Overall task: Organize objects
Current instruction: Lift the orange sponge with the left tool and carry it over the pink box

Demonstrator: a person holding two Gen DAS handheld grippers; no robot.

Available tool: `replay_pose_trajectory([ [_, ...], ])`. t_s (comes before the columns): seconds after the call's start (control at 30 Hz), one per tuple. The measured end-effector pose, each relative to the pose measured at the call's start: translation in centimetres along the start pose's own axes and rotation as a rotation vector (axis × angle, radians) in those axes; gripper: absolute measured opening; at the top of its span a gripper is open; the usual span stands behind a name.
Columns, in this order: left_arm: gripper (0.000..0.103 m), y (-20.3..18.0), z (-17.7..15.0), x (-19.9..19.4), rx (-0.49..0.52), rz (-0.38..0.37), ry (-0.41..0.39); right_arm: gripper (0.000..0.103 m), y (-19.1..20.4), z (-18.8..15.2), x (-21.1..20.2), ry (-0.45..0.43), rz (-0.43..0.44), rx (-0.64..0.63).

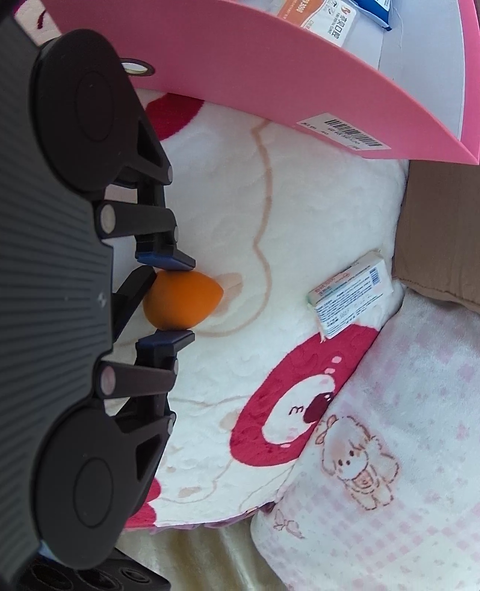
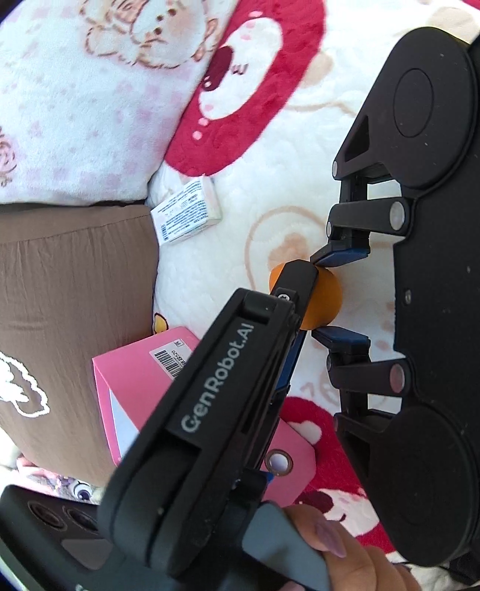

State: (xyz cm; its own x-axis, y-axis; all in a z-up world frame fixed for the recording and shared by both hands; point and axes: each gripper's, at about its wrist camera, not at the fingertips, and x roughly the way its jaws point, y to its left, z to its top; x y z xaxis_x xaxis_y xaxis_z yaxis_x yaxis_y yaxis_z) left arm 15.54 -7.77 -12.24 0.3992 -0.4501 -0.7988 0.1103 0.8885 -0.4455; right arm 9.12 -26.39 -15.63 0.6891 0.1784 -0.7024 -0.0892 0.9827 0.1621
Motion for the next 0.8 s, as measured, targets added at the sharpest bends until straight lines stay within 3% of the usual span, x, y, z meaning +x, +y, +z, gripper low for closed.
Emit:
replay_pose_trajectory([
  [0.5,0.033,-1.8,-3.1,-4.4,0.104,-0.075,-0.005,0.040,2.6,-0.3,-4.5,0.055,-0.065,0.013],
  [0.8,0.032,-2.0,-5.0,-9.0,0.171,-0.140,-0.018,0.040,4.9,-0.2,-8.9,0.058,-0.027,0.006],
])
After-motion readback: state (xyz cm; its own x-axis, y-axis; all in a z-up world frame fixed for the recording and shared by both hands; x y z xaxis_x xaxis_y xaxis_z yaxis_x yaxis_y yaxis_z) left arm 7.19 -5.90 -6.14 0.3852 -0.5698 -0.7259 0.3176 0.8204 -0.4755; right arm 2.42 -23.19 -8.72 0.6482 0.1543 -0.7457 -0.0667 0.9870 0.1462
